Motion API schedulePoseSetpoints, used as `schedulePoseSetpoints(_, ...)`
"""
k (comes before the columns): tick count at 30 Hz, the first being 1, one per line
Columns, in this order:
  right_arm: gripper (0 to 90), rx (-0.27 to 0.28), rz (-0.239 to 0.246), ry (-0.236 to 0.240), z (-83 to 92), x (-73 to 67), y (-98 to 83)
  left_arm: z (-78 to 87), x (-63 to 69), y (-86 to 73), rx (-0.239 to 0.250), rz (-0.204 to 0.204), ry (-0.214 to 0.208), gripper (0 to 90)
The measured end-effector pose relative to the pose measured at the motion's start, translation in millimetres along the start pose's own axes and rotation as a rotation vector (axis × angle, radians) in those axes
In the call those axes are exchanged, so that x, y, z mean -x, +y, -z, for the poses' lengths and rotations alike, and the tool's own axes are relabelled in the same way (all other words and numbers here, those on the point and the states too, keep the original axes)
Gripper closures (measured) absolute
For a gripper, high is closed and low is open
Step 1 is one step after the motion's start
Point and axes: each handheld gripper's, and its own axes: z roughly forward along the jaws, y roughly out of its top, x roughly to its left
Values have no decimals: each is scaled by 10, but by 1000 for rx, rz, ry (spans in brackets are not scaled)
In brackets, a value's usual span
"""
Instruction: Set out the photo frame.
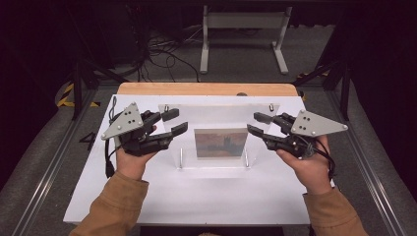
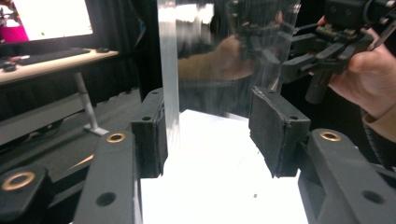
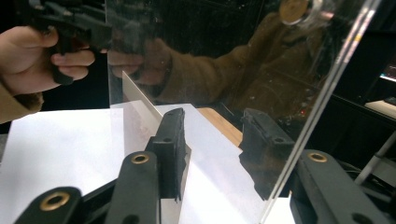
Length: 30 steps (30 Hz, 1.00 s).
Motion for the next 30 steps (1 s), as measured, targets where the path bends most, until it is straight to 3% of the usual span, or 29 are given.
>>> schedulePoseSetpoints(5, 565, 0, -54, 2, -87, 98, -33, -28, -57, -124, -80, 38, 64, 442)
schedulePoseSetpoints(11, 502, -13, -81, -15, -188, 176, -65, -16, -116, -292, -131, 86, 84, 405)
schedulePoseSetpoints(13, 484, -2, -127, -5, -221, 199, -85, -4, -136, -349, -144, 101, 86, 399)
schedulePoseSetpoints(17, 492, -26, -161, -27, -286, 249, -126, 39, -174, -436, -153, 126, 93, 392)
schedulePoseSetpoints(24, 499, -58, -193, -63, -361, 308, -163, 103, -180, -568, -165, 156, 105, 387)
schedulePoseSetpoints(30, 410, -69, -218, -119, -376, 354, -199, 142, -191, -701, -196, 175, 113, 369)
